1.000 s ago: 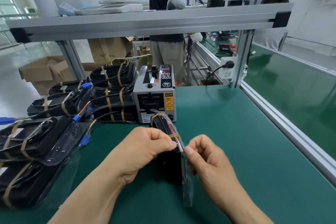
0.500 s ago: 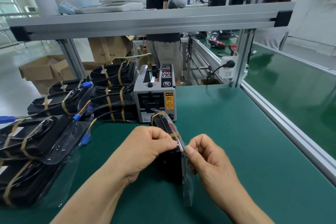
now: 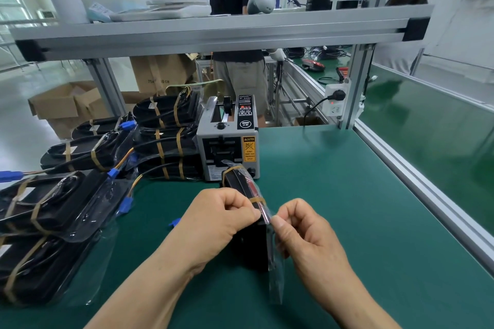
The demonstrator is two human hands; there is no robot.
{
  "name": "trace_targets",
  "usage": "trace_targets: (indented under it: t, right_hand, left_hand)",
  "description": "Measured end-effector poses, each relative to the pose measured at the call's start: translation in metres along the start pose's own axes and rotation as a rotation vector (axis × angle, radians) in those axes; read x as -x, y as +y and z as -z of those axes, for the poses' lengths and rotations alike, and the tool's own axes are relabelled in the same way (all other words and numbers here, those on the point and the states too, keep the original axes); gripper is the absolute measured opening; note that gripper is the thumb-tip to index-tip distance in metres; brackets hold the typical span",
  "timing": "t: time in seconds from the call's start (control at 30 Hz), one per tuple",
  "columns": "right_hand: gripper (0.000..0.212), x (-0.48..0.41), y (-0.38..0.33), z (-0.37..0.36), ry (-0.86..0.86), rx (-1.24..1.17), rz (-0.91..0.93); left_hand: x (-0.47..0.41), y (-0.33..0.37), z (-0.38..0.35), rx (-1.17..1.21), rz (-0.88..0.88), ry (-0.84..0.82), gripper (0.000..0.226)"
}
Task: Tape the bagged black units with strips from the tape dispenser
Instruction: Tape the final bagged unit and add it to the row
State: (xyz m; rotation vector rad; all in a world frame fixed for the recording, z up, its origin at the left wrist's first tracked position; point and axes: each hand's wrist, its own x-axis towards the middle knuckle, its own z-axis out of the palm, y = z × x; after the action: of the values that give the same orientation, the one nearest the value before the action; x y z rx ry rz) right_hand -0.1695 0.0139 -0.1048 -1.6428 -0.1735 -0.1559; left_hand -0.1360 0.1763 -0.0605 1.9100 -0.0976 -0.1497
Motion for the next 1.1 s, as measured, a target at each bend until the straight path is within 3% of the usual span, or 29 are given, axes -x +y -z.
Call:
trace_targets:
  t: [1.1]
  right_hand:
    - [0.020, 0.002, -0.002, -0.001, -0.017, -0.009, 0.004]
  left_hand:
    - [-0.004, -0.012, -0.011, -0.031, -0.102, 0.169, 0.017]
